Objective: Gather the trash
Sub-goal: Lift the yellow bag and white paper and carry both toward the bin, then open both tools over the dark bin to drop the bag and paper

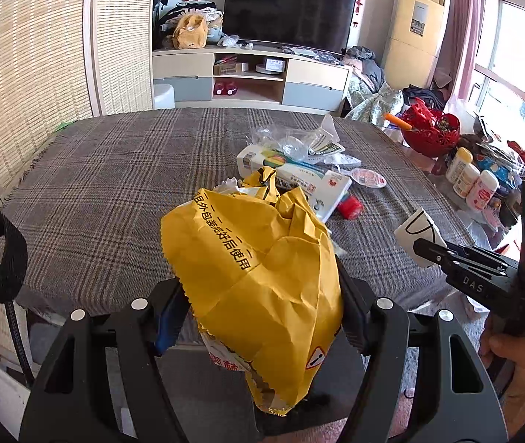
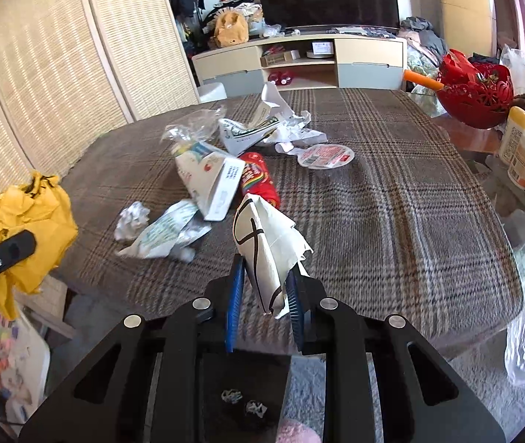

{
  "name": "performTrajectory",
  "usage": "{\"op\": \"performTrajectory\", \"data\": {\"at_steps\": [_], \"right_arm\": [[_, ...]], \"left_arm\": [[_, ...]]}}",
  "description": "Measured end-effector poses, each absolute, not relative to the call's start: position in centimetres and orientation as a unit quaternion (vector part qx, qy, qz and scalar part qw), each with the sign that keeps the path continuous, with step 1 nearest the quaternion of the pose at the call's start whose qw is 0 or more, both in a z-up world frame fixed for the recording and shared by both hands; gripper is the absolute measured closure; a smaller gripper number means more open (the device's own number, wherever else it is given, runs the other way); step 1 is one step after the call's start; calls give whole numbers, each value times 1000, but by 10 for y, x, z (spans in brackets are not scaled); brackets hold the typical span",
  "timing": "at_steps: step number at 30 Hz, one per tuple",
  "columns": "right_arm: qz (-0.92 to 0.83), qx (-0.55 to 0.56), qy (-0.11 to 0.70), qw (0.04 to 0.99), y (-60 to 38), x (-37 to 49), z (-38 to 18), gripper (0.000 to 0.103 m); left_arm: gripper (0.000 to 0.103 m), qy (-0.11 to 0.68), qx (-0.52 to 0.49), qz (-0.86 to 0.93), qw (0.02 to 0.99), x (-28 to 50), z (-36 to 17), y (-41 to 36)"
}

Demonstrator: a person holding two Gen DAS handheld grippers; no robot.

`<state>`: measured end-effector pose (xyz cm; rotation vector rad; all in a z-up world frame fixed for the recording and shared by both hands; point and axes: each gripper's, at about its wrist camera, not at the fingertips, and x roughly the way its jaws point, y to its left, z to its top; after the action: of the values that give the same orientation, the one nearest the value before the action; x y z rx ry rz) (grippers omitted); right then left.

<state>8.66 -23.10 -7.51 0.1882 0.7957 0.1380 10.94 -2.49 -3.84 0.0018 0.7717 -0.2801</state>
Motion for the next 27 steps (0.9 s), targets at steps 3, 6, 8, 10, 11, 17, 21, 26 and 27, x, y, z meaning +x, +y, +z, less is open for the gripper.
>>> {"op": "performTrajectory", "data": {"at_steps": [3,6,8,10,11,17,21,26,27], "right_arm": [[72,95,388,914,-224,59,-76,79],[75,97,395,911,-216,41,-81,79],[77,101,402,907,-212,31,-90,79],[79,111,414,900,-208,24,-104,79],[80,117,420,896,-208,21,-111,78],[75,135,454,877,-201,14,-152,78],[70,150,467,868,-201,14,-173,78],[70,163,489,854,-200,19,-200,78],[71,167,493,851,-199,21,-206,78]], "left_arm": [[37,383,6,-145,912,89,-50,-24],[36,395,9,-157,905,71,-66,-26],[36,407,16,-160,899,60,-80,-28],[36,419,21,-159,894,52,-94,-31],[36,423,23,-158,892,50,-100,-32],[35,459,34,-166,872,41,-147,-46],[35,482,32,-169,859,43,-182,-51],[35,507,40,-180,842,50,-218,-62],[35,512,43,-184,838,51,-224,-65]]}}
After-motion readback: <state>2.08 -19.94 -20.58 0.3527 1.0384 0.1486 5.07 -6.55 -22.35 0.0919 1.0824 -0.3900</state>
